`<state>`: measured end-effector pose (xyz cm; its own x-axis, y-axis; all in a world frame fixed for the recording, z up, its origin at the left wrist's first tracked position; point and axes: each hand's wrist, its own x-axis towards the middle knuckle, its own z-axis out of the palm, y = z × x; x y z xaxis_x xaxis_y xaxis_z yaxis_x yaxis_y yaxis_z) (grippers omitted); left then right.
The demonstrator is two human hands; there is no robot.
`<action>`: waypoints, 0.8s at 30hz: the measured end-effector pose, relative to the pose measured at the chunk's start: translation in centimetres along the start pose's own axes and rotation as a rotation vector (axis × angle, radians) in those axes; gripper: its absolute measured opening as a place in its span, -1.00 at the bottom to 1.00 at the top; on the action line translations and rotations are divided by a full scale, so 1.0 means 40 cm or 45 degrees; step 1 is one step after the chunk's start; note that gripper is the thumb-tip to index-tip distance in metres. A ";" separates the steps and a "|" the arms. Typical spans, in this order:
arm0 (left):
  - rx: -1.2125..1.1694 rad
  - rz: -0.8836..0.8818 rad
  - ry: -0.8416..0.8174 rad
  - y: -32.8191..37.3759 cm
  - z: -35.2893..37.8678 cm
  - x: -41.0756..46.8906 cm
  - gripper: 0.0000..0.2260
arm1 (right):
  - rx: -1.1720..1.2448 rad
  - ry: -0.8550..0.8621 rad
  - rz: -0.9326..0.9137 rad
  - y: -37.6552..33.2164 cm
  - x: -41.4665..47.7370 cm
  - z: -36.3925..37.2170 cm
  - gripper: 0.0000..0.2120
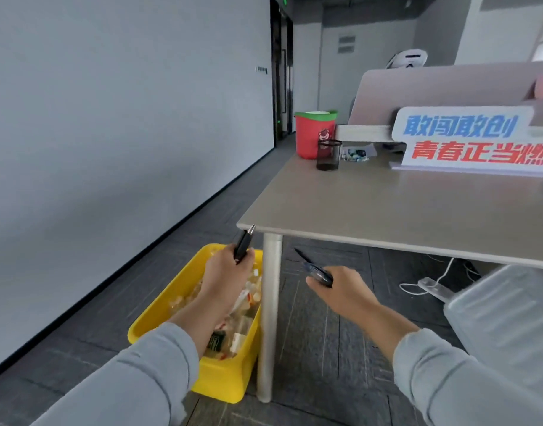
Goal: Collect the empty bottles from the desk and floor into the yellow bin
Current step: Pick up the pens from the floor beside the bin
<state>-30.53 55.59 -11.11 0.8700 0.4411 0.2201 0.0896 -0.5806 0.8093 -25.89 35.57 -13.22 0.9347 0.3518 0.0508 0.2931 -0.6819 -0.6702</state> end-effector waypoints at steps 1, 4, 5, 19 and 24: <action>0.002 0.034 0.021 0.033 0.018 0.028 -0.71 | 0.028 0.022 0.006 0.004 0.023 -0.022 -0.64; 0.001 0.154 0.077 0.125 0.061 0.108 -0.66 | 0.136 0.111 0.023 -0.002 0.092 -0.096 -0.62; -0.018 0.189 0.098 0.150 0.070 0.135 -0.64 | 0.186 0.148 0.019 -0.007 0.114 -0.121 -0.62; -0.002 0.444 0.090 0.442 0.106 0.332 -0.65 | 0.147 0.403 0.079 -0.051 0.301 -0.408 -0.68; -0.103 0.463 0.134 0.446 0.131 0.395 -0.64 | 0.247 0.412 0.010 -0.054 0.383 -0.422 -0.71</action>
<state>-12.64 48.60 3.94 0.7829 0.2869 0.5520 -0.2577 -0.6580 0.7075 -8.82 31.58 1.51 0.9611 0.1048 0.2556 0.2709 -0.5388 -0.7977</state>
